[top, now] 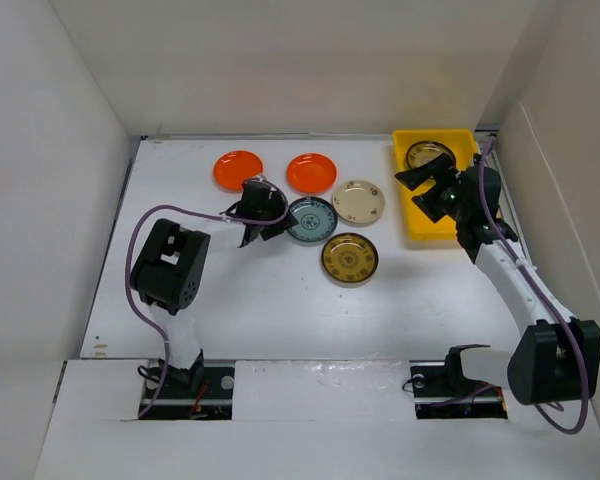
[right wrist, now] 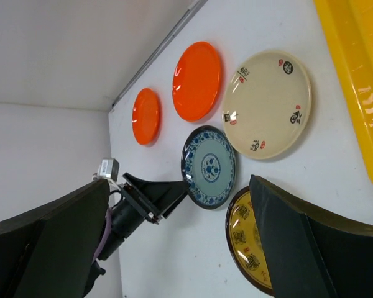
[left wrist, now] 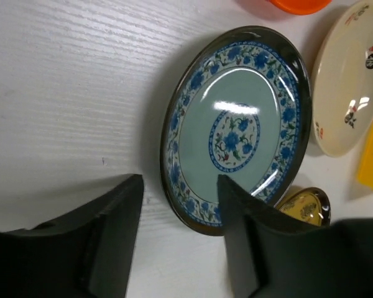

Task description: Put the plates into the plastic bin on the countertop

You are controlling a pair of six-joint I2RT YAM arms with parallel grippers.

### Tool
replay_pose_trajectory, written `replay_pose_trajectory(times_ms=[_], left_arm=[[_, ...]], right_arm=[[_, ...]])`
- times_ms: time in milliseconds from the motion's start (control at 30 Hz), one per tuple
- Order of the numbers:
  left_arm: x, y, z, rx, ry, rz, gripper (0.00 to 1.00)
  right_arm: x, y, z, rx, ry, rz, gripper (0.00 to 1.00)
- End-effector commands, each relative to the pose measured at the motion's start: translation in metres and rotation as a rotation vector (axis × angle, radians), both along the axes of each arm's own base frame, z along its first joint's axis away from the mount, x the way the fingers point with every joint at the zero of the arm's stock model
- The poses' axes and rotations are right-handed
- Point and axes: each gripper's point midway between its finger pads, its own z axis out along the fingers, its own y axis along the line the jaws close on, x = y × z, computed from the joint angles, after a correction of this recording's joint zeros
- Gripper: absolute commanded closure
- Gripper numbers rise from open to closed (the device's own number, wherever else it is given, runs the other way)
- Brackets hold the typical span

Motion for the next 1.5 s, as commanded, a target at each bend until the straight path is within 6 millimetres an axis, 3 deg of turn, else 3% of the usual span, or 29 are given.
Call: replay_pose_trajectory(times_ms=[0, 167, 200, 233, 333, 367, 433, 467, 500, 700, 833, 1100, 1133, 1200, 1233, 1267, 1300, 1367, 1400, 1433, 1467], left_arm=[[0.002, 0.004, -0.013, 0.027, 0.037, 0.02, 0.55], [0.005, 0.003, -0.022, 0.034, 0.07, 0.026, 0.78], [0.008, 0.001, -0.019, 0.031, 0.062, 0.026, 0.94], [0.006, 0.005, -0.019, 0.04, 0.075, 0.045, 1.0], [0.003, 0.016, -0.009, 0.063, 0.07, 0.102, 1.0], [0.003, 0.026, 0.009, 0.085, 0.036, 0.138, 1.0], [-0.004, 0.037, 0.025, 0.096, 0.011, 0.183, 1.0], [-0.004, 0.039, 0.056, 0.067, -0.054, 0.193, 1.0], [-0.005, 0.04, 0.07, 0.061, -0.084, 0.186, 1.0], [-0.034, 0.017, 0.145, -0.045, -0.23, -0.045, 1.0], [-0.051, 0.003, 0.173, -0.115, -0.287, -0.164, 1.0], [-0.068, -0.002, 0.185, -0.14, -0.298, -0.244, 1.0], [-0.069, -0.003, 0.185, -0.146, -0.296, -0.253, 1.0], [-0.073, -0.006, 0.187, -0.163, -0.302, -0.274, 1.0], [-0.076, -0.006, 0.189, -0.171, -0.31, -0.283, 1.0], [-0.077, -0.006, 0.189, -0.171, -0.31, -0.283, 1.0], [-0.077, -0.008, 0.192, -0.188, -0.313, -0.286, 0.96], [-0.078, -0.007, 0.19, -0.192, -0.307, -0.272, 0.38], [-0.076, -0.004, 0.193, -0.184, -0.32, -0.255, 0.01], [-0.075, -0.001, 0.19, -0.175, -0.304, -0.23, 0.0], [-0.071, 0.005, 0.186, -0.147, -0.301, -0.192, 0.0]], right_arm=[[-0.003, 0.001, 0.012, -0.005, -0.065, 0.017, 0.0], [-0.014, 0.006, 0.022, -0.033, -0.111, 0.029, 0.05], [-0.015, 0.011, 0.022, -0.045, -0.115, 0.04, 0.06], [-0.016, 0.011, 0.017, -0.057, -0.11, 0.044, 0.07], [-0.021, 0.036, 0.012, -0.065, -0.135, 0.163, 0.07], [-0.021, 0.043, 0.003, -0.082, -0.137, 0.206, 0.07], [-0.026, 0.064, 0.004, -0.08, -0.171, 0.301, 0.07], [-0.028, 0.071, -0.001, -0.086, -0.174, 0.334, 0.07], [-0.026, 0.075, -0.01, -0.087, -0.164, 0.357, 0.07], [-0.028, 0.11, -0.032, -0.04, -0.187, 0.549, 0.09], [-0.022, 0.13, -0.048, -0.04, -0.181, 0.584, 0.09], [-0.022, 0.163, -0.045, 0.006, -0.2, 0.646, 0.14], [-0.023, 0.167, -0.04, 0.007, -0.212, 0.655, 0.24], [-0.019, 0.169, -0.048, 0.006, -0.192, 0.655, 0.52], [-0.017, 0.17, -0.048, 0.013, -0.187, 0.653, 0.68], [-0.015, 0.169, -0.048, 0.01, -0.186, 0.643, 0.93], [-0.014, 0.17, -0.052, 0.019, -0.168, 0.64, 1.0], [-0.007, 0.163, -0.053, 0.019, -0.161, 0.599, 1.0], [0.0, 0.156, -0.053, 0.026, -0.152, 0.56, 1.0], [0.005, 0.149, -0.042, 0.05, -0.156, 0.51, 1.0], [0.017, 0.136, -0.046, 0.05, -0.137, 0.425, 1.0]])
